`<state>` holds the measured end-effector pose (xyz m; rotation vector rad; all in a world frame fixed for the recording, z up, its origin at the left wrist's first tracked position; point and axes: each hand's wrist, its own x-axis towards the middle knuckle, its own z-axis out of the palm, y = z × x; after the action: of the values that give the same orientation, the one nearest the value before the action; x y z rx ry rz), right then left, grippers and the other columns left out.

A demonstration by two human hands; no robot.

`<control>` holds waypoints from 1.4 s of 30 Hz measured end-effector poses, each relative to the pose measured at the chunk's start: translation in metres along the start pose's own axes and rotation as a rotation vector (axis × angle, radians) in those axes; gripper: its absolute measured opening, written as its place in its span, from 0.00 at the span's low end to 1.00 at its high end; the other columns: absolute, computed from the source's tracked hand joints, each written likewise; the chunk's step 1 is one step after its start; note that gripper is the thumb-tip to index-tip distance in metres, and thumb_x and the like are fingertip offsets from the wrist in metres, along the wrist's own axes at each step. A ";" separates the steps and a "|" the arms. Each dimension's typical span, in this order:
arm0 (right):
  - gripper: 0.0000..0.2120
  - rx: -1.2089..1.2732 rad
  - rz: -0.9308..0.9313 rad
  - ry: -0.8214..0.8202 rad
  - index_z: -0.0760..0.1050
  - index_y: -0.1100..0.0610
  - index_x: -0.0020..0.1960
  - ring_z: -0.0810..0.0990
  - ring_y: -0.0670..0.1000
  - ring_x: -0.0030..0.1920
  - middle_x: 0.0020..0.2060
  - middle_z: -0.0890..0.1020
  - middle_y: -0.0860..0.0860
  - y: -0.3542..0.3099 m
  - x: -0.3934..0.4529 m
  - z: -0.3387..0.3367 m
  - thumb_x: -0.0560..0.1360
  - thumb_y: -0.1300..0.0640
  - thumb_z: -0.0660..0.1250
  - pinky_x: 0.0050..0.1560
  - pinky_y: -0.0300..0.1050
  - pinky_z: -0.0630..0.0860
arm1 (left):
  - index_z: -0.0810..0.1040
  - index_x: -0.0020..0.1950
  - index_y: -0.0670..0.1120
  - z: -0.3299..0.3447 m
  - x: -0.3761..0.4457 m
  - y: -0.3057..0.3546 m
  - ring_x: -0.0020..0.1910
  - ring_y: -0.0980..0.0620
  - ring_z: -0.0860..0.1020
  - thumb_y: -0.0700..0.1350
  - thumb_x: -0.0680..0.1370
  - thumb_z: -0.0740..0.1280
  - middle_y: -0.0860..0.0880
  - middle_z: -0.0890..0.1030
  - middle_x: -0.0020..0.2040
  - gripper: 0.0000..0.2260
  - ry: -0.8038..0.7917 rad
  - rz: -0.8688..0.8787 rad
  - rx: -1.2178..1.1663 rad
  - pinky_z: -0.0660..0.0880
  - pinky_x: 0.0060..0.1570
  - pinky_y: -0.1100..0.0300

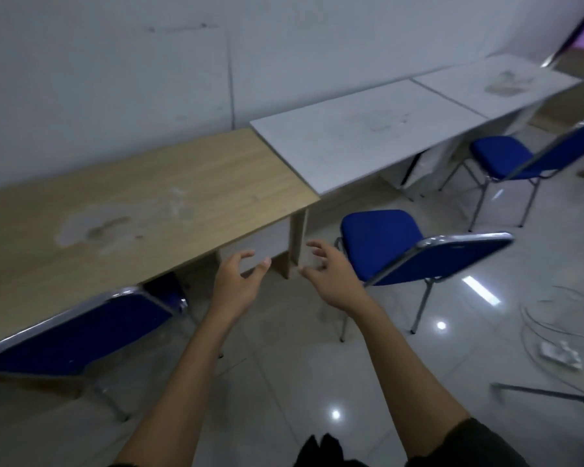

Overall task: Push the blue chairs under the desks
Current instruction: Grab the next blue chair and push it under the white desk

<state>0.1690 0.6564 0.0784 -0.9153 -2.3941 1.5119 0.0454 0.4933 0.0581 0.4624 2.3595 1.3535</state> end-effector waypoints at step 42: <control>0.25 -0.688 -0.054 -0.012 0.72 0.50 0.36 0.73 0.49 0.31 0.29 0.73 0.44 0.372 0.209 -0.457 0.77 0.32 0.54 0.36 0.46 0.68 | 0.81 0.39 0.51 0.560 0.116 0.186 0.38 0.53 0.82 0.88 0.57 0.63 0.53 0.83 0.37 0.40 -0.072 -0.302 0.439 0.81 0.40 0.52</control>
<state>0.3563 1.2360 -0.0632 -0.9270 -2.9658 0.6534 0.2285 1.0545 -0.0580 0.2501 2.5378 0.6762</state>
